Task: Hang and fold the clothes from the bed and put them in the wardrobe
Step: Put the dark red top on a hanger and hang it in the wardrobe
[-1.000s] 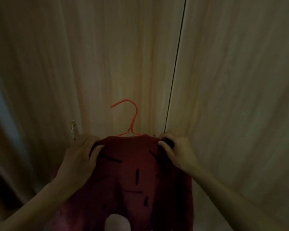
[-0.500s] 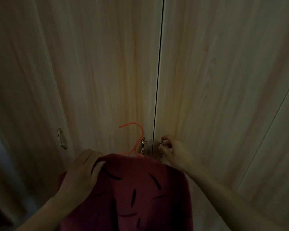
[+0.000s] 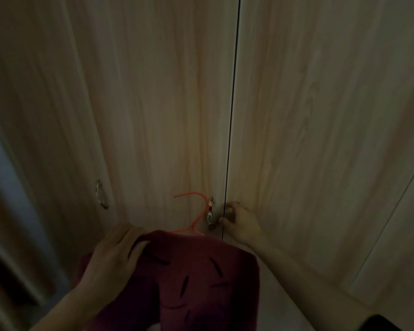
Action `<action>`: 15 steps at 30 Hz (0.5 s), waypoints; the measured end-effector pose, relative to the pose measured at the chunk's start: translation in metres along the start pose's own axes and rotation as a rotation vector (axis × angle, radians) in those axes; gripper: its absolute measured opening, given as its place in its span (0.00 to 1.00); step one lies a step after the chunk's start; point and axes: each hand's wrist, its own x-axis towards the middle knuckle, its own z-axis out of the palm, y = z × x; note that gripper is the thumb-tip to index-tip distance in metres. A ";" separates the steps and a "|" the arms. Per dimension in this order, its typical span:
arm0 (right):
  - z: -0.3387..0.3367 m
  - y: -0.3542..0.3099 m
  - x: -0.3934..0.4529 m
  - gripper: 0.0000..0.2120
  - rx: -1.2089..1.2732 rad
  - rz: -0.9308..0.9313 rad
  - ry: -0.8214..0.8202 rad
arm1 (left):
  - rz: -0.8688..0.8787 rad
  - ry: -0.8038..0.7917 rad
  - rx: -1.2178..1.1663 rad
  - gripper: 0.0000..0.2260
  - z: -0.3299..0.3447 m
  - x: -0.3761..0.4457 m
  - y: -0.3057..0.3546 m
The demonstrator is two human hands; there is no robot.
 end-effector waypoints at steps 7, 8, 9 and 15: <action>0.011 0.011 -0.005 0.26 0.032 -0.109 0.055 | -0.052 0.003 0.035 0.18 -0.020 -0.011 0.013; 0.009 0.011 -0.007 0.28 0.017 -0.134 0.034 | -0.042 -0.006 0.035 0.17 -0.023 -0.013 0.013; 0.005 0.007 -0.012 0.30 -0.006 -0.152 0.013 | -0.036 -0.013 0.027 0.16 -0.025 -0.016 0.012; 0.005 -0.022 -0.047 0.36 -0.085 -0.047 -0.016 | -0.020 -0.014 -0.064 0.13 -0.038 -0.023 -0.004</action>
